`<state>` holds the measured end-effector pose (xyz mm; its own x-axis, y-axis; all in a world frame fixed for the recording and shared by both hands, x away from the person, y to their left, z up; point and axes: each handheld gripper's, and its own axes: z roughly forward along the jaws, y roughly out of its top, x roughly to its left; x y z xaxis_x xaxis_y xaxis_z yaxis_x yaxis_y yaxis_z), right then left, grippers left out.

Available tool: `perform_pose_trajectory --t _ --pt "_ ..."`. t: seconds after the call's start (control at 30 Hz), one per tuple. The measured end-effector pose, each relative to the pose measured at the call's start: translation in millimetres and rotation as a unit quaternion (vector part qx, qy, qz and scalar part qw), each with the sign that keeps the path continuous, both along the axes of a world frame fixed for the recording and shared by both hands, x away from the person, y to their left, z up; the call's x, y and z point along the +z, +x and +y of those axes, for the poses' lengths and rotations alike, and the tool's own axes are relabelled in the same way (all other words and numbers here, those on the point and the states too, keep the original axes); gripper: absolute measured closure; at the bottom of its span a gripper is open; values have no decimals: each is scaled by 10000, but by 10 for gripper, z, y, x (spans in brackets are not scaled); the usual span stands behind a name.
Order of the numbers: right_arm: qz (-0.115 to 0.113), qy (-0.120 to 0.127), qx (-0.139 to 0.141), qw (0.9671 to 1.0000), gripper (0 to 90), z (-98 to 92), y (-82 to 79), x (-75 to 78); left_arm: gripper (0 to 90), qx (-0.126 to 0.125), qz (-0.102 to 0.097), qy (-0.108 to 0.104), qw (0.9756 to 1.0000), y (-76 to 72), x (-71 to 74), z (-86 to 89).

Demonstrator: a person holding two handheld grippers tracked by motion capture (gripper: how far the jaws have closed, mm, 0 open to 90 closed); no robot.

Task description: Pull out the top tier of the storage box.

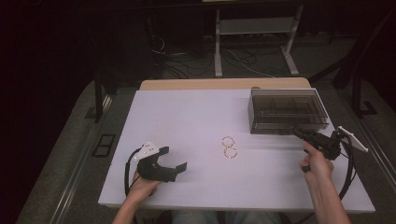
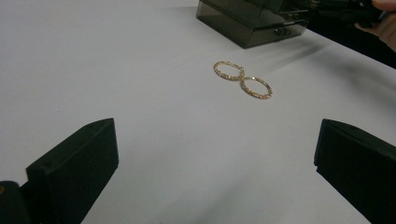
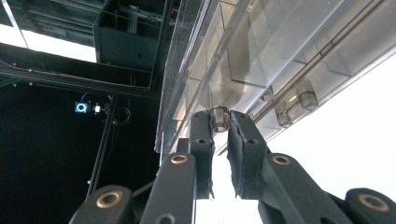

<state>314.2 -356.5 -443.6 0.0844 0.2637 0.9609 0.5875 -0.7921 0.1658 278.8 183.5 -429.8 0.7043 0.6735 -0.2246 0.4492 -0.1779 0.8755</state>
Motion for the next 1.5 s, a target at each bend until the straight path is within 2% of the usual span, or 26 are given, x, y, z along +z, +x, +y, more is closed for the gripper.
perform_pose_trajectory --t 1.5 --pt "-83 60 -47 9999 792 43 -376 -33 0 -25 -33 12 10000 -9 2 -13"
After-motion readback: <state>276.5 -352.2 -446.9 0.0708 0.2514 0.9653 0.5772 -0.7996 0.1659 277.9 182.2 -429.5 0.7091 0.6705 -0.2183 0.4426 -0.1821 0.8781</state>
